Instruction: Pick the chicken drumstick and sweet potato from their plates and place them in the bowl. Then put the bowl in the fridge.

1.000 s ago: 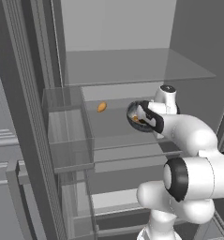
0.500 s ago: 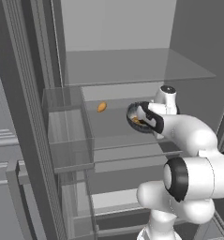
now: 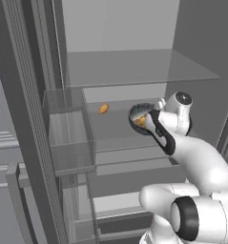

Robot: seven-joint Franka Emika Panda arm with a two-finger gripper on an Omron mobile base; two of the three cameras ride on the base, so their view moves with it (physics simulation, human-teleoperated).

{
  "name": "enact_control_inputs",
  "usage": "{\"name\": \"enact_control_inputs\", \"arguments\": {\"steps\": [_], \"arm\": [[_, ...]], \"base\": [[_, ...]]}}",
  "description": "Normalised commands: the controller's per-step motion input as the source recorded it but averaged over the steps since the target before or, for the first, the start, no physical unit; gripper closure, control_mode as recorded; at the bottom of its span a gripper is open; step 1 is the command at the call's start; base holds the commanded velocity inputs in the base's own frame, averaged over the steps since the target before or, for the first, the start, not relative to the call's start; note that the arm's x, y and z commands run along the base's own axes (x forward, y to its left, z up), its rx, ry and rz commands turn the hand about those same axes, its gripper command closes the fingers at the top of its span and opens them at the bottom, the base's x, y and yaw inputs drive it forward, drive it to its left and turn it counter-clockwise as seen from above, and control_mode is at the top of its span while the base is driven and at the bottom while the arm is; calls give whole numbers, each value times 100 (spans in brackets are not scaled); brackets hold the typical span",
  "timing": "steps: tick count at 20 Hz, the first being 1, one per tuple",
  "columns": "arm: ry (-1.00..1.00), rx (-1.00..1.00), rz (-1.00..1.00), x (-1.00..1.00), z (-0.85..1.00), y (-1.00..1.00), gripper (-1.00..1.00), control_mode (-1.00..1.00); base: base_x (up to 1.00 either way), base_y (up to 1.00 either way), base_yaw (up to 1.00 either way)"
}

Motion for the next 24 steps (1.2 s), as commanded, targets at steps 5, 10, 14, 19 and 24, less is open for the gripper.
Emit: {"name": "enact_control_inputs", "arguments": {"steps": [5, 10, 14, 19, 24], "arm": [[3, 0, 0, -67, 98, -3, -100, -100], [-1, -5, 0, -100, 31, 30, -100, -100], [0, -5, 10, -96, 36, 52, -100, -100], [1, -5, 16, -96, 36, 49, -100, -100], [1, 0, 2, -60, 56, -10, -100, -100]], "base": [[0, 0, 0], [0, 0, 0], [0, 0, 0], [0, 0, 0], [0, 0, 0]]}}
